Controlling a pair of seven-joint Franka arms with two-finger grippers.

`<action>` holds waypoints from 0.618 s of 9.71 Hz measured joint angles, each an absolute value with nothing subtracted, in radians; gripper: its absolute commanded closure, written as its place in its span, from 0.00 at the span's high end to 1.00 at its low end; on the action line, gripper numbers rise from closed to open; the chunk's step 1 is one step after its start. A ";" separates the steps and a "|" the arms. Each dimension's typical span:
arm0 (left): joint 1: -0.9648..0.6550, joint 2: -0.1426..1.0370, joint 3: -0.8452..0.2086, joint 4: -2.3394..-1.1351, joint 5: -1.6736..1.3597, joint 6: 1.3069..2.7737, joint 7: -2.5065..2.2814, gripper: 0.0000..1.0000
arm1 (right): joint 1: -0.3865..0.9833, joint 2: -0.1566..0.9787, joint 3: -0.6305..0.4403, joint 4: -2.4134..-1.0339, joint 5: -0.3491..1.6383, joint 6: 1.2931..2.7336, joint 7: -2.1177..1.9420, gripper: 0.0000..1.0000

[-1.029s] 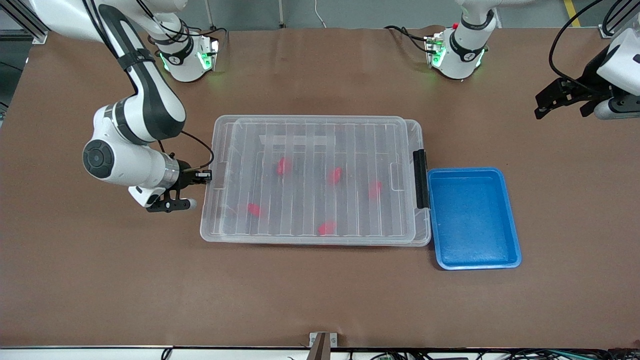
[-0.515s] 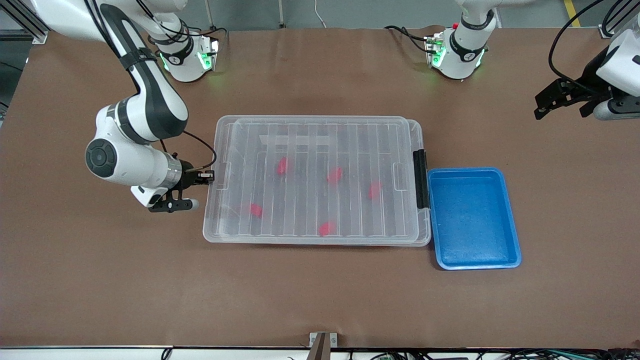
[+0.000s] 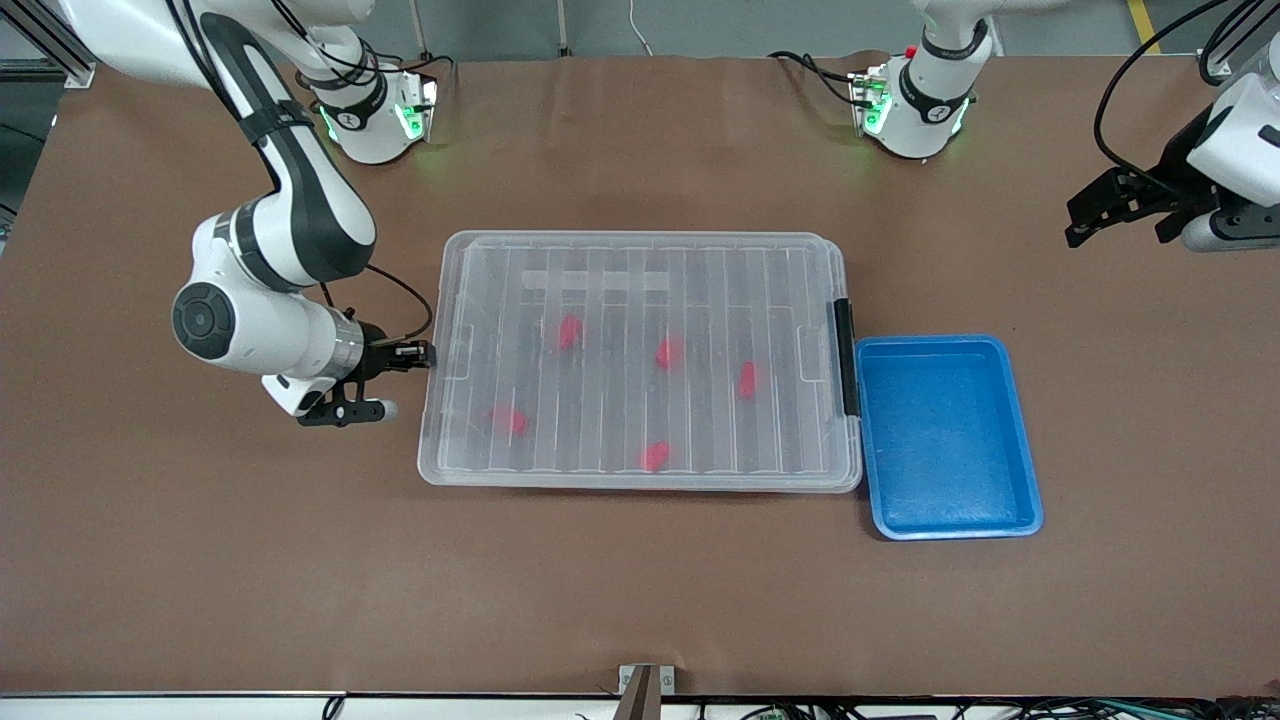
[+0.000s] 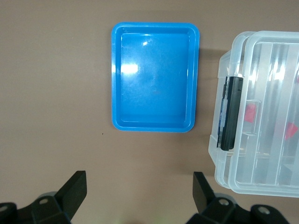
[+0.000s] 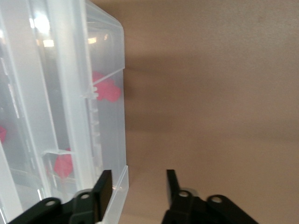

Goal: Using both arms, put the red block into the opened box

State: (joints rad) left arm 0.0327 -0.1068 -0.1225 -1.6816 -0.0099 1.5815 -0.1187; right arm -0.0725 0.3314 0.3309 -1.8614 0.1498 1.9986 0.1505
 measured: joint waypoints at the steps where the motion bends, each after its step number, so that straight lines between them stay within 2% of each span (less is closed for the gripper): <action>1: 0.031 -0.105 -0.123 -1.681 -0.010 1.583 -0.119 1.00 | -0.077 0.317 0.300 -1.823 0.131 1.943 0.151 1.00; 3: 0.028 -0.100 -0.123 -1.680 -0.010 1.586 -0.119 1.00 | -0.090 0.233 0.226 -1.743 0.120 1.850 0.148 1.00; 6: 0.027 -0.099 -0.124 -1.674 -0.010 1.587 -0.119 1.00 | -0.094 0.065 0.147 -1.714 0.048 1.805 0.149 1.00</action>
